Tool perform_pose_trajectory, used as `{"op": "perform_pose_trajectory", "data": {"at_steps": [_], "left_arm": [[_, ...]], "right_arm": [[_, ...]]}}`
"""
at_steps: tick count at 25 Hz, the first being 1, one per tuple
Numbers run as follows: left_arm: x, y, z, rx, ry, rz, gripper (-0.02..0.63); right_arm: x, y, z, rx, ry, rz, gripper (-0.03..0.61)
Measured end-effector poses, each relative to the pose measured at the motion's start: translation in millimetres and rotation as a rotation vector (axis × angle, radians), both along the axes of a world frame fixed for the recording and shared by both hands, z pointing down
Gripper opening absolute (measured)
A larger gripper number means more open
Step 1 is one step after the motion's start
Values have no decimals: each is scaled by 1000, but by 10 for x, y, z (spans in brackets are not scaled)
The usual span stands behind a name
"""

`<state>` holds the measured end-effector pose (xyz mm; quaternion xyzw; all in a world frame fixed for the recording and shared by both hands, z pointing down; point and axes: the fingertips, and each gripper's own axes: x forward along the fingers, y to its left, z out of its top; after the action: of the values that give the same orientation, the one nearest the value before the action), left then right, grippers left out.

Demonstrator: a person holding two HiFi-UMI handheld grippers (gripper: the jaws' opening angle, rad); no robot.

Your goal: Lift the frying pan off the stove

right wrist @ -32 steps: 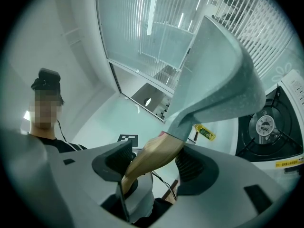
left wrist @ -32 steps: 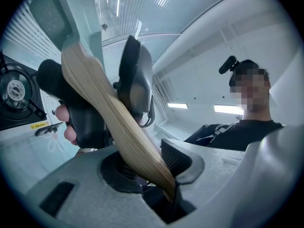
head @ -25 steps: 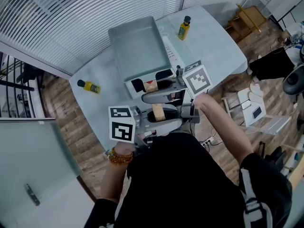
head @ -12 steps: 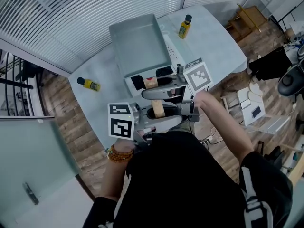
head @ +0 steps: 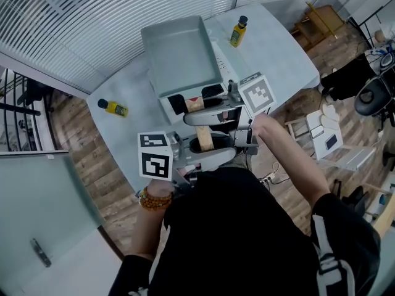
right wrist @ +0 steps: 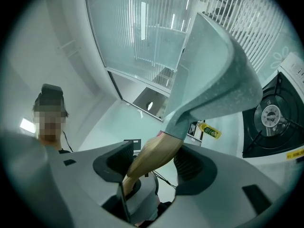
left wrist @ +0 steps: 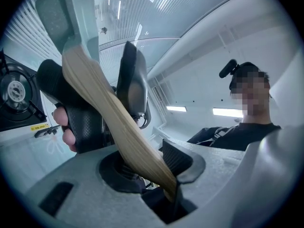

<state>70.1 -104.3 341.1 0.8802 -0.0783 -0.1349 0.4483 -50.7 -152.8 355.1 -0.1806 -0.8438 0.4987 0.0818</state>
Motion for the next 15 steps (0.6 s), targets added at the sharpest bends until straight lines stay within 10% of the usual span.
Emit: {"op": "perform_pose_trajectory", "data": {"at_steps": [15], "left_arm": [[3,7,26,0,-7,3,152]], "right_arm": [[13,-1,20,-1,-2,0,265]]}}
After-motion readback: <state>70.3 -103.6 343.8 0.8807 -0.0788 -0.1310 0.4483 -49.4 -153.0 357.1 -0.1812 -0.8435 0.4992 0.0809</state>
